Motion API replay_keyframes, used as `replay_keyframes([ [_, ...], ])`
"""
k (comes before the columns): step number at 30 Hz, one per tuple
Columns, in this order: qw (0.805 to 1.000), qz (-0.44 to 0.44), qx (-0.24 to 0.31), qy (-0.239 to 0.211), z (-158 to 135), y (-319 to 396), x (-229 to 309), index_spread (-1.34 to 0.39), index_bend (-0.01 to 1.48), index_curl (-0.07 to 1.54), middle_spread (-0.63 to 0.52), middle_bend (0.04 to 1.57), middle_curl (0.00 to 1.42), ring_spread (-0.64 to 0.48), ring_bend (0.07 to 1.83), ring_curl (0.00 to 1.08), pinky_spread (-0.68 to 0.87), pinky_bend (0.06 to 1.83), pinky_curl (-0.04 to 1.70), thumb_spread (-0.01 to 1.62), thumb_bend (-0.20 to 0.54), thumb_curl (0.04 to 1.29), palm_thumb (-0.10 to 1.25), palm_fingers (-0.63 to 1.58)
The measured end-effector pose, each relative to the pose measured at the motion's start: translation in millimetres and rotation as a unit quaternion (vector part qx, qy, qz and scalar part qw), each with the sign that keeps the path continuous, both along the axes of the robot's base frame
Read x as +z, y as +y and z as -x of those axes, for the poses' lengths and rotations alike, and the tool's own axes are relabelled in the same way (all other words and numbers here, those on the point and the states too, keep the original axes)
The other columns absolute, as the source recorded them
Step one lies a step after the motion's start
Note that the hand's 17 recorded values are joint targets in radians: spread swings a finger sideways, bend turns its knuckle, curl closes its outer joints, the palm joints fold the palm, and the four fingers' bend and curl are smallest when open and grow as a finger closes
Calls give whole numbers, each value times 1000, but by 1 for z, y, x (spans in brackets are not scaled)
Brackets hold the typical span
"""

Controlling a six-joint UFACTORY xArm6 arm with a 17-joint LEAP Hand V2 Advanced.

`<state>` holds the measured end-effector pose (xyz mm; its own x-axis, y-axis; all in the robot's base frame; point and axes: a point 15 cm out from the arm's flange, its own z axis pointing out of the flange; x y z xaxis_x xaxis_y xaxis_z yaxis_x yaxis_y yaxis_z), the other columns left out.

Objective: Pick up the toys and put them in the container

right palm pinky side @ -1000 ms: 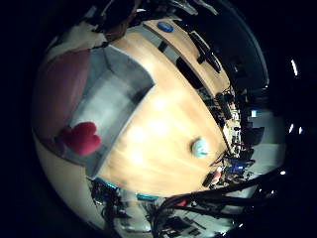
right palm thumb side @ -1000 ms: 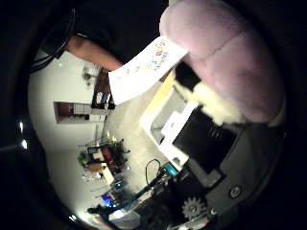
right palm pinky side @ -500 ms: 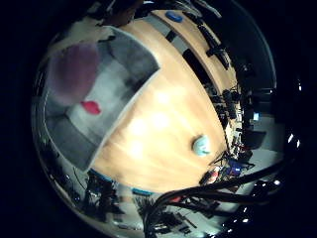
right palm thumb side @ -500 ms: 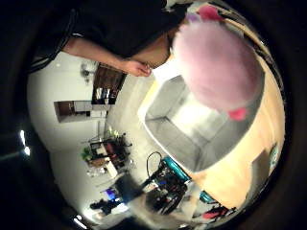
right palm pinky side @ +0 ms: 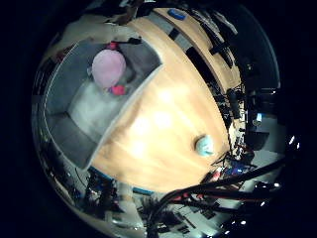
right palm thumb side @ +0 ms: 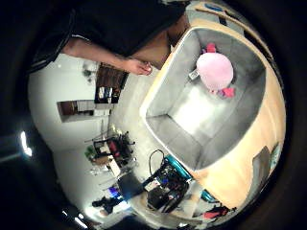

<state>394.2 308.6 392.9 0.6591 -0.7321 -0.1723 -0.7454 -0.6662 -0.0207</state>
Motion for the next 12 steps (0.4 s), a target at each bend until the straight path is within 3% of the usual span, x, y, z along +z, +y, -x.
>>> replay_keyframes([
  [12,1000,4,-2,5,1,-3,-2,-454,163,326,-26,284,397,132,627,263,518,999,230,797,-34,311,51,162],
])
